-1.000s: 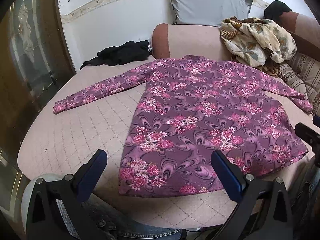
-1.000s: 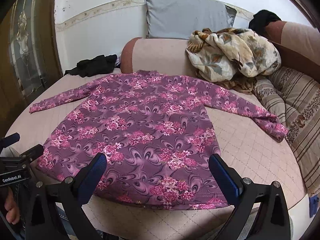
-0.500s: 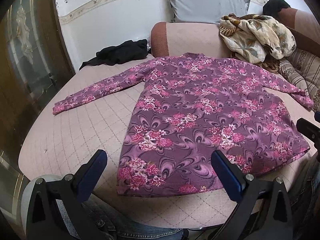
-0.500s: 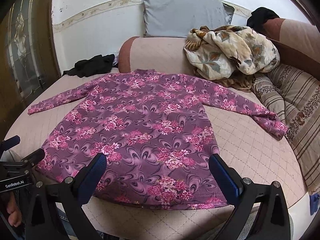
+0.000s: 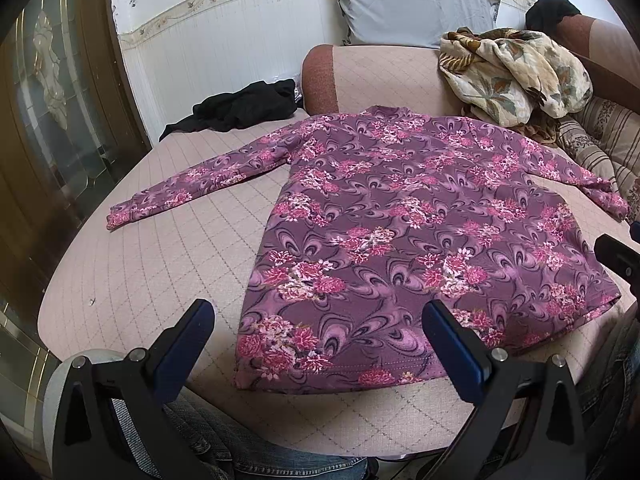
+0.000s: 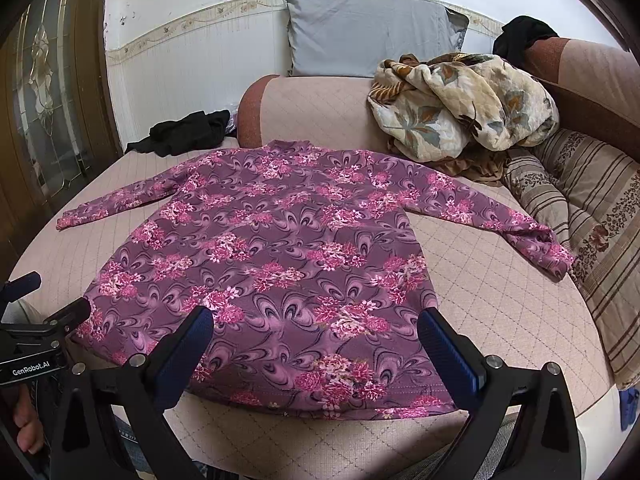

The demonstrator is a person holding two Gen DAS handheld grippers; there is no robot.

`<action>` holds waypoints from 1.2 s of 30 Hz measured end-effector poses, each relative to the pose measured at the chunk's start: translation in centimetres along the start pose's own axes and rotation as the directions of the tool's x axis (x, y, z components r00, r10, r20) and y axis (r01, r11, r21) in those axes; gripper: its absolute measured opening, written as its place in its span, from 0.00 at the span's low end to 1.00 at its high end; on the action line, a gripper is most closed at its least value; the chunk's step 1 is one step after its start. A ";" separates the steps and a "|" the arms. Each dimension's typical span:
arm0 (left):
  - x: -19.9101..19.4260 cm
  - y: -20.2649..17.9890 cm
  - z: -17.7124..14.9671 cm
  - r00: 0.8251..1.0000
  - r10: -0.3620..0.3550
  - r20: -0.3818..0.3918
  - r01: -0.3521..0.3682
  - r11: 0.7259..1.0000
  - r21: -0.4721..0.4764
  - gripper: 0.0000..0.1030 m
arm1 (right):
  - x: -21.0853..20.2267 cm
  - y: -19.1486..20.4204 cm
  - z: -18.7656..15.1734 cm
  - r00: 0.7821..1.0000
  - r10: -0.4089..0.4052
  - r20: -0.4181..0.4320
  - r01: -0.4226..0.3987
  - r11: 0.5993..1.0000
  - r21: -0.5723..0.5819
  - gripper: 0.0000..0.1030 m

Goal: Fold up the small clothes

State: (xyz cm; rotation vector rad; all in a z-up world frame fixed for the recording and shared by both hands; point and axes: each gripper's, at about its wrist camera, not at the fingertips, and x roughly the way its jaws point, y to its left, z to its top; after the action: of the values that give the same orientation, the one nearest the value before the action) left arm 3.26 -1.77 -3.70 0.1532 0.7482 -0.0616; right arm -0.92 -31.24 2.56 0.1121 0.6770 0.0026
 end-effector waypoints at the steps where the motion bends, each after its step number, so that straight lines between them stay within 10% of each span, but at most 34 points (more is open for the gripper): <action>1: 0.0 0.0 0.0 1.000 0.000 0.000 0.000 1.000 0.000 1.00 | 0.0 0.0 0.0 1.000 0.000 -0.001 0.000 1.000 0.000 1.00; 11: -0.3 0.2 0.3 1.000 -0.003 0.013 0.003 1.000 -0.015 1.00 | -0.5 0.1 0.1 1.000 0.028 0.013 -0.028 1.000 0.000 1.00; 26: -0.1 9.1 4.0 0.999 0.027 -0.034 -0.036 0.954 -0.299 1.00 | -2.2 2.4 3.3 0.963 0.247 0.109 -0.257 0.962 0.089 1.00; 32: 4.8 19.6 7.6 0.987 -0.127 -0.099 0.044 0.804 -0.593 1.00 | 0.8 7.4 9.8 0.926 0.372 0.067 -0.375 0.926 0.049 1.00; 36: 9.6 27.0 8.1 0.981 -0.172 -0.096 0.041 0.656 -0.754 1.00 | 4.7 11.4 13.5 0.890 0.454 0.041 -0.455 0.890 0.035 1.00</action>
State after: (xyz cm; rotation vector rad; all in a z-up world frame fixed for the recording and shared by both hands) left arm 18.71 23.56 -1.27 -0.7023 0.8901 0.1568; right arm 11.59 -21.13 11.31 0.3112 0.6062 0.4386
